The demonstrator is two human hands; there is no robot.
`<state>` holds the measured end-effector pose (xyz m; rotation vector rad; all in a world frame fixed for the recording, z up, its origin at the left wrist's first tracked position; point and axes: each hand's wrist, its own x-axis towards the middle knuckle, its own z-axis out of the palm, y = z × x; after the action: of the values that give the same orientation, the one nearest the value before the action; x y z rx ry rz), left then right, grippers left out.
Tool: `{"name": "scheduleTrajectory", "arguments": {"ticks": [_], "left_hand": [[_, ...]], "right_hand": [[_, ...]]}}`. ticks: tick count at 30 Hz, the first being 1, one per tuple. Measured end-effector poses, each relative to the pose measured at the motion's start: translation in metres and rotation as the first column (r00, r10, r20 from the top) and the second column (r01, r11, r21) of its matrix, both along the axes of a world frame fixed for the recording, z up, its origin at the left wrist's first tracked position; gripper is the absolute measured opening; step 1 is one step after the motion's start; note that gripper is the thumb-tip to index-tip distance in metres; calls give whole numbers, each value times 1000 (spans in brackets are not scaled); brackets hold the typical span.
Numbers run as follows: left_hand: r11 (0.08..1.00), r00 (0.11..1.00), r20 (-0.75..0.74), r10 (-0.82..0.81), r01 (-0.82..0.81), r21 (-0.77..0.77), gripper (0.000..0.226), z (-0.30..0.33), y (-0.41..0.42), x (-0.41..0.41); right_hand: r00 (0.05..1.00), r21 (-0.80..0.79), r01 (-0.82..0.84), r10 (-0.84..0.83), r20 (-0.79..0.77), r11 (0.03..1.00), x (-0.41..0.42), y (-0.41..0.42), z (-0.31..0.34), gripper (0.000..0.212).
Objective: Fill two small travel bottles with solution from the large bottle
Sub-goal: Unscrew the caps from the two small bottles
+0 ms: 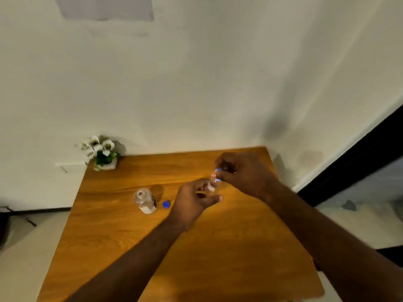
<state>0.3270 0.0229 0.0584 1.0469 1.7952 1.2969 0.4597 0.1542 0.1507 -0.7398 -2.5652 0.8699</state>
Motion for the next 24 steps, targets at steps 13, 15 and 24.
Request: {"name": "scheduleTrajectory", "arguments": {"ticks": [13,15,24], "left_hand": [[831,997,58,54,-77,551,23,300,26,-42],[816,997,56,59,-81,572,25,321,23,-45],[816,1000,14,24,-28,577,20,353,5,-54]], "right_hand": [[923,264,-78,170,-344,961,-41,5,306,12],[919,261,-83,175,-353,962,-45,1,329,8],[918,263,-64,161,-363,963,-62,-20,355,21]]}}
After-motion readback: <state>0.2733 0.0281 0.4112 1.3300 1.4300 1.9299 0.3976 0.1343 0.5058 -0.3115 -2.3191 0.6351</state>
